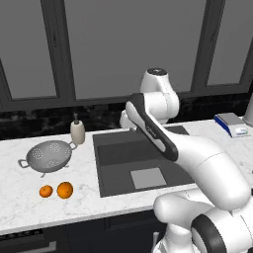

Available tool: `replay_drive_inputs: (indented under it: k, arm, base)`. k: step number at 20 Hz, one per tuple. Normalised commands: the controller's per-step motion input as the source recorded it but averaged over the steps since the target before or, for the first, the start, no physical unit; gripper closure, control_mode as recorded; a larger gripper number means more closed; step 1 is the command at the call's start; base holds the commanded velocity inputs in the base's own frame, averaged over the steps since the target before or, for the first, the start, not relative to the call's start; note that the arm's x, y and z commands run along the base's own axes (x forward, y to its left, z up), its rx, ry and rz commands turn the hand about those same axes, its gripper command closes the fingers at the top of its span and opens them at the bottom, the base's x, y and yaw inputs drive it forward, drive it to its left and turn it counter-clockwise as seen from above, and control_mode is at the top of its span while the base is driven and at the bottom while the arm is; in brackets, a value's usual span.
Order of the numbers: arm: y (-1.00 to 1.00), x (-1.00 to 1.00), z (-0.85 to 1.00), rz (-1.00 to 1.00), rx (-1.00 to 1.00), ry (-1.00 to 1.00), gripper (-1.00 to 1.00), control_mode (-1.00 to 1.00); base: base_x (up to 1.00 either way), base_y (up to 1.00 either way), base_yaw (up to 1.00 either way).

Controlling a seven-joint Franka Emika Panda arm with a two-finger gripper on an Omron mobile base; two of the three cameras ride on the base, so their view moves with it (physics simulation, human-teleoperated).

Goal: Put the colander in the sink, put the apple, orange, tangerine in the colander, and turn on the sink faucet and pour water over the colander.

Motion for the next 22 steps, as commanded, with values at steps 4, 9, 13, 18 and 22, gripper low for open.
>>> replay_drive_inputs:
  k: [4, 9, 13, 18, 22]
  arm:
    - [0.68, 0.02, -0.29, 0.00, 0.03, 0.01, -1.00, -1.00]
    - [0.53, 0.00, -0.09, 0.00, 0.01, 0.04, -1.00, -1.00]
    - [0.52, 0.05, -0.05, 0.00, 0.00, 0.01, -1.00, -1.00]
    - [0.57, 0.09, -0.09, 0.00, 0.00, 0.00, -1.00, -1.00]
    - [0.56, 0.16, -0.10, 0.00, 0.00, 0.03, -1.00, -1.00]
  base:
    - [0.00, 0.00, 0.00]
    - [0.00, 0.00, 0.00]
    - [0.00, 0.00, 0.00]
    - [0.00, 0.00, 0.00]
    - [0.00, 0.00, 0.00]
